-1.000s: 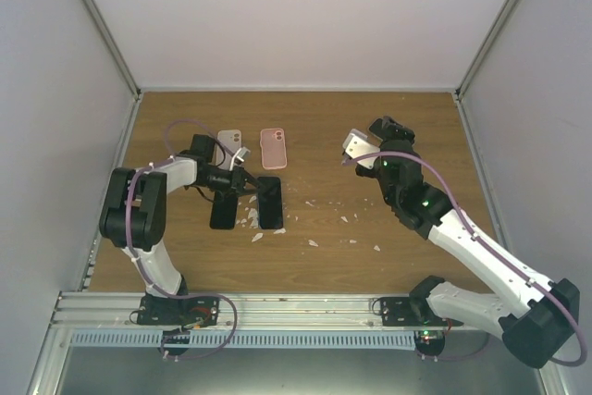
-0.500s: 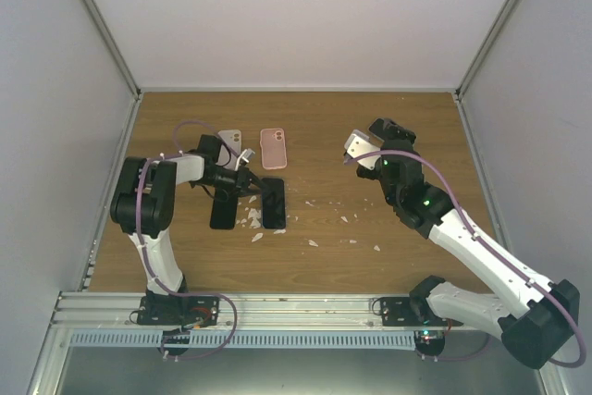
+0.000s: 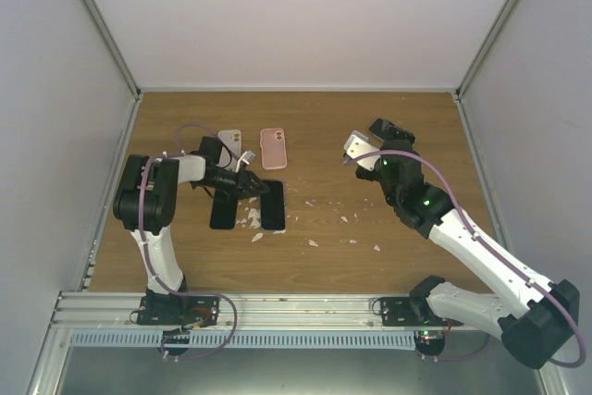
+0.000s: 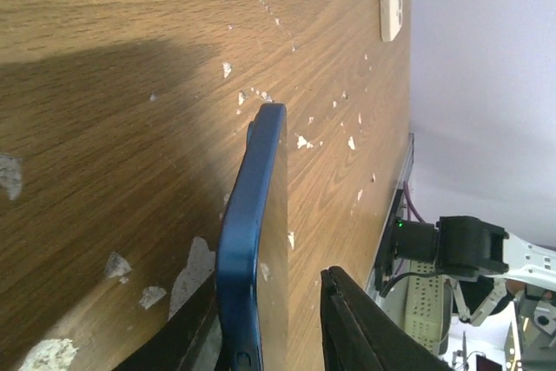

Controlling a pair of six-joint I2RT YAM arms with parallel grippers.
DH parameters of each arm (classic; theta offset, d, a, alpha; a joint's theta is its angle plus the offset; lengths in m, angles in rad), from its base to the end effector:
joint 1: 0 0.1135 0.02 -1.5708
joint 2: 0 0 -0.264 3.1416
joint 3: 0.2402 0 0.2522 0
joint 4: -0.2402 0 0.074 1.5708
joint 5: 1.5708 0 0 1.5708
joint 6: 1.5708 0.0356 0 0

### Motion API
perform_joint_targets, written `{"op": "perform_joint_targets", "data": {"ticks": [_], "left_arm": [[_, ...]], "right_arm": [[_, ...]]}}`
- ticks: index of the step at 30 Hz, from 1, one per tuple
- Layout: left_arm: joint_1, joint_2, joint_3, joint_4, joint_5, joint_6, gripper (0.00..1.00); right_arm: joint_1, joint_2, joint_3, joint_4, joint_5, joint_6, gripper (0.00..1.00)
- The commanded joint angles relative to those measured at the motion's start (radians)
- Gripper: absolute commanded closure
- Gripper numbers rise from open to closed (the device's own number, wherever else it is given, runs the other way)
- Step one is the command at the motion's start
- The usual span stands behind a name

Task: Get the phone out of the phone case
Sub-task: Place the phone at the center of the board.

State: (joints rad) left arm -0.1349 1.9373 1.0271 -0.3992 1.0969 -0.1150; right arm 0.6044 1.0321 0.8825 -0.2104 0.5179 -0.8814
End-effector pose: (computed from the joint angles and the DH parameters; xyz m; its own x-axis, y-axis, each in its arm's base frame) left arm 0.3283 -0.0765 0.1162 -0.9841 0.0807 -0.1581 0.1775 0.4334 -0.8836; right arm 0.2025 0.1184 0.3260 -0.0976 -0.8822 -0.4607 -0.2952 0.4678 -0.8331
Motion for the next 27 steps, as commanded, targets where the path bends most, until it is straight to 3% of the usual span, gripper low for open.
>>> {"op": "perform_joint_targets", "data": {"ticks": [1, 18, 27], "left_arm": [[0.005, -0.020, -0.002, 0.041, -0.030, -0.006, 0.69], [0.010, -0.227, -0.062, 0.050, -0.127, -0.023, 0.24], [0.009, -0.314, -0.098, 0.065, -0.147, -0.025, 0.18]], "right_arm": [[-0.013, -0.009, 0.028, -0.013, -0.001, 0.019, 0.00], [-0.020, -0.009, 0.054, -0.032, -0.005, 0.032, 0.00], [-0.039, -0.018, 0.060, -0.059, -0.026, 0.068, 0.00]]}}
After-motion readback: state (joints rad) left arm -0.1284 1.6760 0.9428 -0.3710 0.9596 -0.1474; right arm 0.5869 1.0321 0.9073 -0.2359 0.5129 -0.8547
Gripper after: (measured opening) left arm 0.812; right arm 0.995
